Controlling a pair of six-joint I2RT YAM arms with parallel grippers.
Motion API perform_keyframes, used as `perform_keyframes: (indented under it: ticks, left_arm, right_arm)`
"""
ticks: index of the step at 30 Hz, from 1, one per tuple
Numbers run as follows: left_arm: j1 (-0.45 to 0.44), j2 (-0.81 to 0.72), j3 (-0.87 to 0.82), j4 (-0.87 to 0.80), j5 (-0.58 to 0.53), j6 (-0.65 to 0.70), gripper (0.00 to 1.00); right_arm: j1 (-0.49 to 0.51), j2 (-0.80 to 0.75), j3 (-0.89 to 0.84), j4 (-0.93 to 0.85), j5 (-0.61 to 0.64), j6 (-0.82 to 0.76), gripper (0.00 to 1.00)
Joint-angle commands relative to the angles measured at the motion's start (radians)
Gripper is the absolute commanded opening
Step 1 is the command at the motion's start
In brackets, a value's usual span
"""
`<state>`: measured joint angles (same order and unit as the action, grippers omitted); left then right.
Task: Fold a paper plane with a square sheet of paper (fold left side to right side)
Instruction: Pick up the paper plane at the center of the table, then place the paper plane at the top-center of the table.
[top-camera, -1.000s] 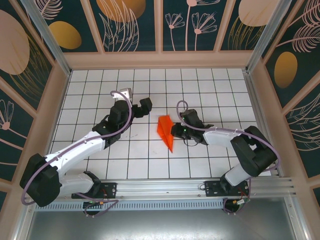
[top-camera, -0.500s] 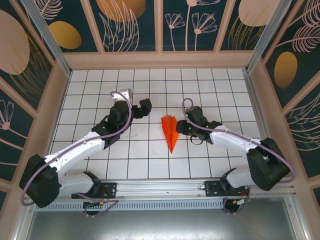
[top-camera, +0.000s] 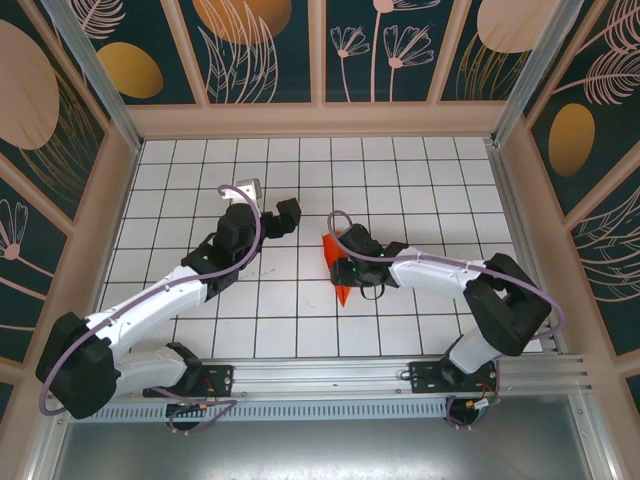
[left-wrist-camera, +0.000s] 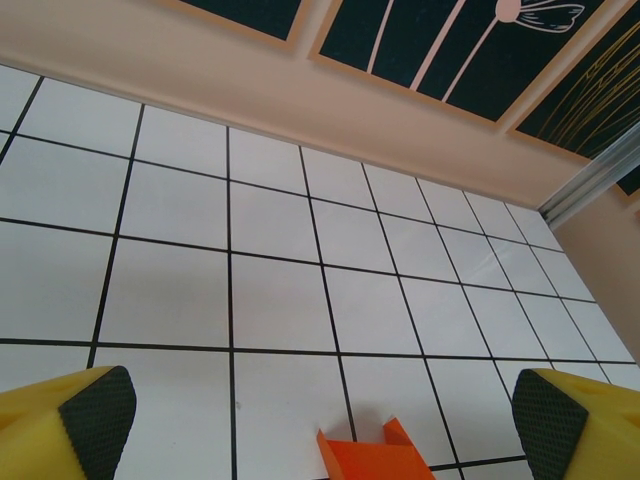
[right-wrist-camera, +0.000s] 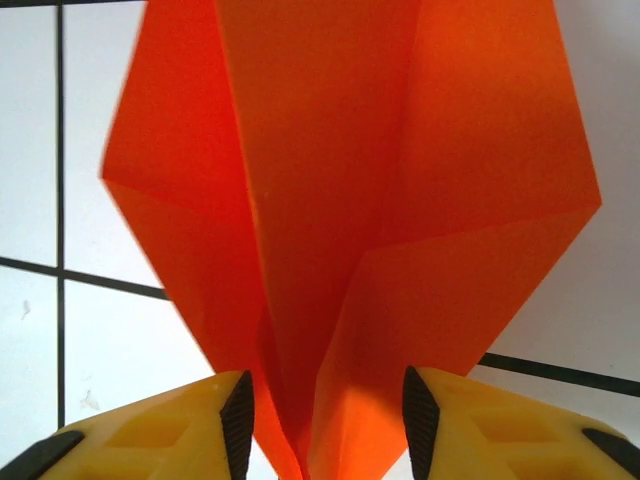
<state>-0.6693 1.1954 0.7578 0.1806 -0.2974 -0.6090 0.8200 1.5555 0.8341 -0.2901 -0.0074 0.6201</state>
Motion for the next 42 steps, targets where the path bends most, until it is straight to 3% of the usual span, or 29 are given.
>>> perform_keyframes:
  ticks: [1,18,22,33,42]
  left_arm:
    - [0.001,-0.032,-0.014,0.006,-0.021,0.018,0.99]
    - [0.001,-0.072,-0.024,-0.024,-0.052,0.033,0.98]
    - [0.001,-0.092,-0.023,-0.042,-0.056,0.051,0.99]
    - [0.001,-0.195,-0.043,-0.057,-0.01,0.222,0.99]
    - [0.001,-0.209,-0.046,-0.09,-0.009,0.225,0.99]
  right_arm:
    - [0.014,0.034,0.043,-0.022,0.009,0.013,0.44]
    - [0.036,0.181,0.121,-0.06,0.068,0.012,0.28]
    - [0.022,0.194,0.16,-0.082,0.092,-0.008,0.12]
    - [-0.21,0.348,0.496,-0.189,0.129,-0.157,0.07]
    - [-0.318,0.541,0.737,-0.273,0.127,-0.207,0.07]
